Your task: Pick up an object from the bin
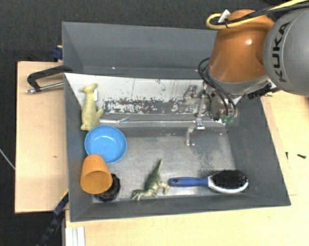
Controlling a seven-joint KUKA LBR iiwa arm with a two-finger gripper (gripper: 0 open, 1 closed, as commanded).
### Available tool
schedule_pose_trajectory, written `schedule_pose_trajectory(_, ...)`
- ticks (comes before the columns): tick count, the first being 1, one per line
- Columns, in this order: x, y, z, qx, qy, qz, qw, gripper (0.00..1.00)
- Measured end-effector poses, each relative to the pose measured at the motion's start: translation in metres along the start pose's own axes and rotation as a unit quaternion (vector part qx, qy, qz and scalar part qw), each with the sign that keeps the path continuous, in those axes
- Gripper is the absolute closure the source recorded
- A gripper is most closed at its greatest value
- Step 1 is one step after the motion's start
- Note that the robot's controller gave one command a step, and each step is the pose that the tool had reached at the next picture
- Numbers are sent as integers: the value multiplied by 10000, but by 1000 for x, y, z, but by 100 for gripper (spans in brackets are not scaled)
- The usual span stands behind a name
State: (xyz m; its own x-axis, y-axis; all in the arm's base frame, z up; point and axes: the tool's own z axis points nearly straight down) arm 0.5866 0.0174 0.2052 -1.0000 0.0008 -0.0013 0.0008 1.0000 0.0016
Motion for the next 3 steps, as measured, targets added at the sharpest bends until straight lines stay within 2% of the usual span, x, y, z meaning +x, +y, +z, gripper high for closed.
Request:
schedule_pose_trajectory(1, 40, 0, 120, 8, -62, -863, 9962, 0)
schedule_pose_trajectory(2, 43, 0, 124, 2, -22, -858, 9963, 100)
schedule_pose_trajectory(3, 43, 0, 124, 2, -21, -858, 9963, 0)
